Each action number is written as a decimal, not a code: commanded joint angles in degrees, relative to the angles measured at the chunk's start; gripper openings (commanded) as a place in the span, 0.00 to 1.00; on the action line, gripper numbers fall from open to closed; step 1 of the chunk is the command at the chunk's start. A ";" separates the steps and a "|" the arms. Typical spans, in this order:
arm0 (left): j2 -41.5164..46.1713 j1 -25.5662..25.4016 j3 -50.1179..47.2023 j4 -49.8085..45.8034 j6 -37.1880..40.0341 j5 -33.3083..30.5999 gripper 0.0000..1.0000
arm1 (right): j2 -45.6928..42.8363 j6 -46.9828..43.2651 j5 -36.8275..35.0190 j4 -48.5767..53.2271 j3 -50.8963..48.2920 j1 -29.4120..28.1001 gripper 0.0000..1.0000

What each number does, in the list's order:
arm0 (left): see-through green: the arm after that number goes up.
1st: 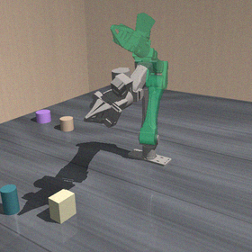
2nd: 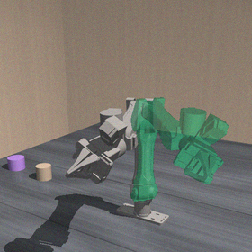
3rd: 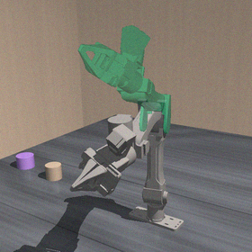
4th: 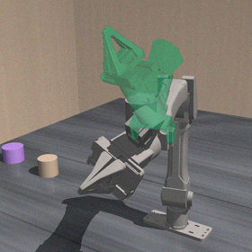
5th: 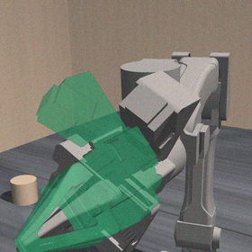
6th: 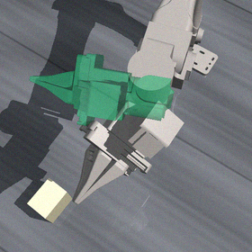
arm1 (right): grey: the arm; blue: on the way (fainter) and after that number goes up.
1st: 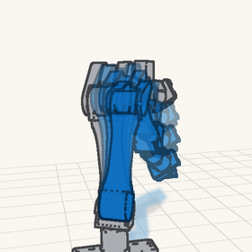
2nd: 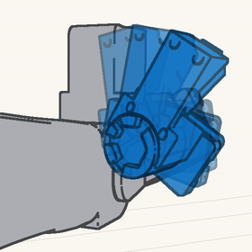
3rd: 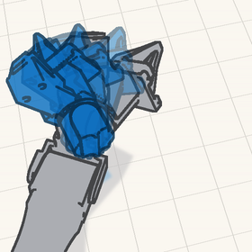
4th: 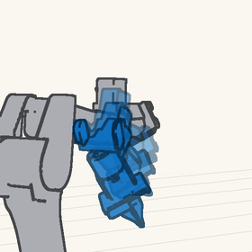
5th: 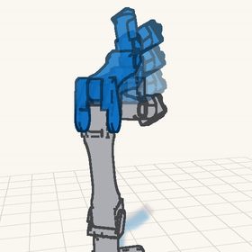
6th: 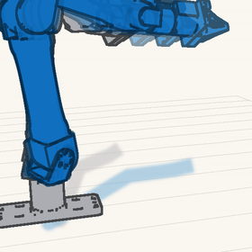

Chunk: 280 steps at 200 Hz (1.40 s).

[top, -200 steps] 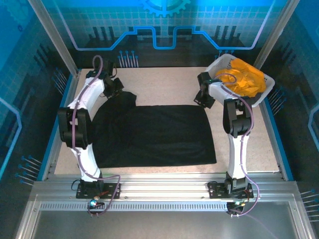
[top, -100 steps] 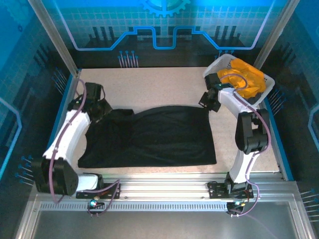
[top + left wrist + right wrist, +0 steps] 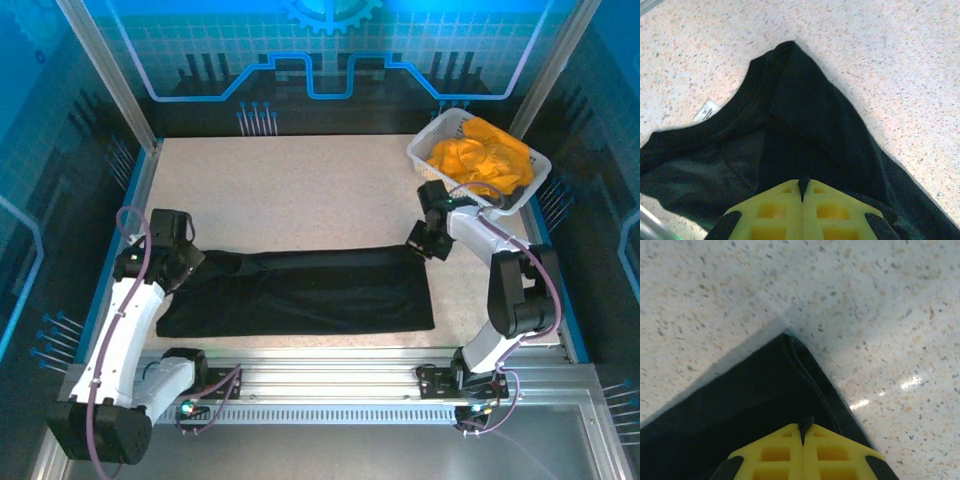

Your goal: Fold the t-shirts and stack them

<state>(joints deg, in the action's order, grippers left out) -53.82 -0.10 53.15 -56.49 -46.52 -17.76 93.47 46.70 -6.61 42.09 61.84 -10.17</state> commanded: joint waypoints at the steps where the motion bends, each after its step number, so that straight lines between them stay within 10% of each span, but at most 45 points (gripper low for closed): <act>1: 2.23 0.63 -2.55 -4.14 -1.82 -1.35 0.00 | -2.82 0.51 0.37 2.05 -2.21 -0.24 0.00; 134: 5.17 0.20 -12.54 -9.36 -11.06 5.65 0.00 | -5.41 2.09 -1.63 3.93 -7.55 -0.97 0.00; 184: 7.19 0.10 -14.27 -11.02 -15.45 7.76 0.00 | -7.65 3.81 -1.24 4.54 -8.84 -0.94 0.30; 220: 8.03 0.10 -13.87 -12.38 -17.02 9.45 0.00 | -11.44 5.33 -1.16 4.77 -8.37 -1.73 0.34; 280: 8.86 -0.16 -13.16 -15.67 -20.65 11.66 0.00 | -7.60 7.01 1.93 1.99 -8.32 -5.70 0.07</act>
<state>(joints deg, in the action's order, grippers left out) -46.04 -0.12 39.48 -68.20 -64.36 -8.05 83.42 52.05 -6.33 44.66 53.67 -14.66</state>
